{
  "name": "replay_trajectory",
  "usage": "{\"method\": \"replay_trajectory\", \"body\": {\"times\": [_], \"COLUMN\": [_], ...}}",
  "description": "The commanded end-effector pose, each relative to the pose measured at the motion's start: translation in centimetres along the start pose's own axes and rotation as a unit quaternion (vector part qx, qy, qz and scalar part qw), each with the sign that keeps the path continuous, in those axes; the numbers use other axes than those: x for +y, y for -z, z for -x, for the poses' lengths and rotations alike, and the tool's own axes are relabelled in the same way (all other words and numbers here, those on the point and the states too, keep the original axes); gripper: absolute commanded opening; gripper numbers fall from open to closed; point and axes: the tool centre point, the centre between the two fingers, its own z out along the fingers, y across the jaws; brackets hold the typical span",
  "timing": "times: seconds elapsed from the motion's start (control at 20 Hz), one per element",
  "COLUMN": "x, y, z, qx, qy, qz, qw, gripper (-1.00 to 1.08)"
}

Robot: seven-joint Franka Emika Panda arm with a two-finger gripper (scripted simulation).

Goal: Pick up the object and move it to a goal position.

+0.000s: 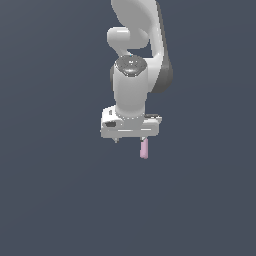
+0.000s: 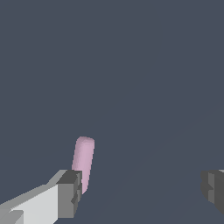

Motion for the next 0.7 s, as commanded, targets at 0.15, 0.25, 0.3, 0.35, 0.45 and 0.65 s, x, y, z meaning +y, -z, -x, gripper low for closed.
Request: {"method": "replay_trajectory", "body": {"times": [0.15, 0.25, 0.3, 0.35, 0.45, 0.65], "x": [-0.2, -0.7, -0.9, -1.2, -1.9, -3.8], "y": [-0.4, -1.0, -1.3, -1.7, -2.7, -5.3], "z": [0.1, 0.3, 0.4, 0.6, 1.0, 2.2], "qx": [-0.001, -0.001, -0.002, -0.003, -0.004, -0.008], "qy": [-0.003, -0.006, -0.009, -0.011, -0.018, -0.035], "qz": [0.0, 0.0, -0.001, -0.001, -0.001, -0.001], "qw": [1.0, 1.0, 1.0, 0.9999, 0.9998, 0.9993], "gripper": [1.0, 1.0, 1.0, 1.0, 1.0, 1.0]}}
